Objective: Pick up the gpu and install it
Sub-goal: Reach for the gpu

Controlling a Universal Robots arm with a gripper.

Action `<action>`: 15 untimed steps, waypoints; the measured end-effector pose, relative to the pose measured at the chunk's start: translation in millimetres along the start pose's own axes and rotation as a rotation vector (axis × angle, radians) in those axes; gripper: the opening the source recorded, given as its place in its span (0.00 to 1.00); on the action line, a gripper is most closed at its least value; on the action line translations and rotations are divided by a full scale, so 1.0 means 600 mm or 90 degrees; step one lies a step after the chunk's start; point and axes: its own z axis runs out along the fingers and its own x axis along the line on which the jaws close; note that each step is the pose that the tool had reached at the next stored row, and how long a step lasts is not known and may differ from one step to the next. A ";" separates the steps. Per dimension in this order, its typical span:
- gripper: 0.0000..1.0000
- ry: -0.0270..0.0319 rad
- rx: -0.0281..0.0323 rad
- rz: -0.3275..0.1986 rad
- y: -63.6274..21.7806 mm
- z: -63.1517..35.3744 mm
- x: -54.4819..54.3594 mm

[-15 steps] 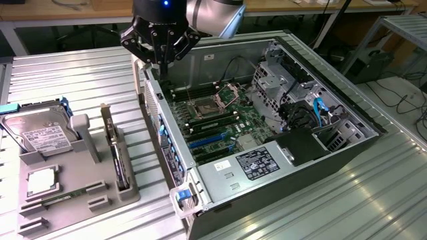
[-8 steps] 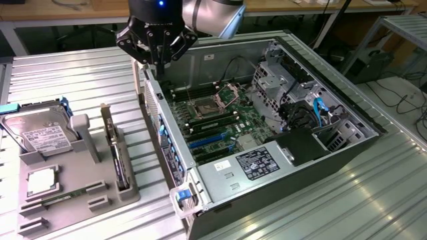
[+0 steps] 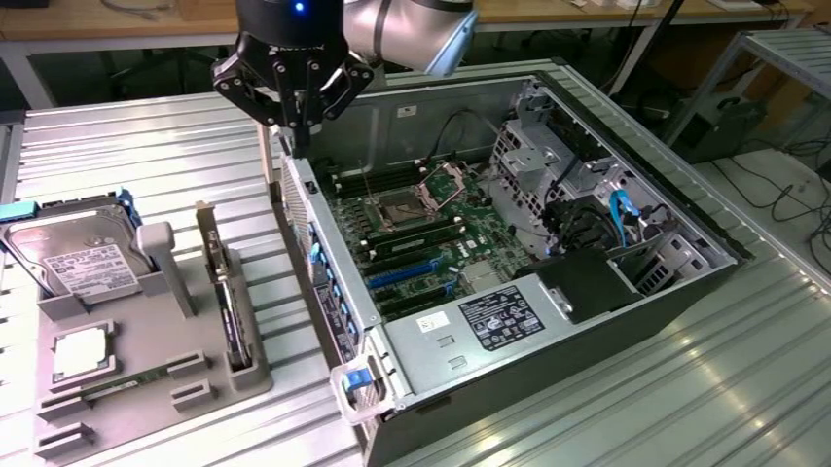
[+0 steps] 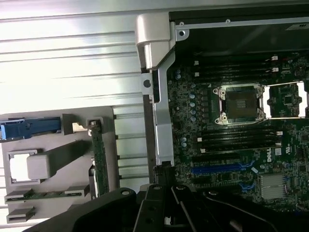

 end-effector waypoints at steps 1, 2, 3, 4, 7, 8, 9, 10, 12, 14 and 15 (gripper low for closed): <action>0.11 0.0000 0.0000 0.000 0.000 0.000 0.002; 0.11 -0.0001 -0.0001 0.000 -0.001 0.000 0.005; 0.11 0.0000 0.0000 0.000 -0.001 0.000 0.008; 0.11 0.0000 -0.0001 0.000 -0.001 0.000 0.010; 0.11 0.0000 -0.0001 0.000 -0.002 0.000 0.017; 0.11 0.0000 -0.0001 0.000 -0.002 0.000 0.018; 0.11 -0.0001 -0.0001 0.000 -0.002 0.000 0.020; 0.11 0.0000 -0.0001 0.000 -0.002 -0.001 0.022; 0.11 0.0000 -0.0001 0.000 -0.003 -0.001 0.026; 0.11 0.0000 -0.0001 0.000 -0.003 -0.001 0.030; 0.11 0.0000 0.0000 0.000 -0.003 -0.001 0.032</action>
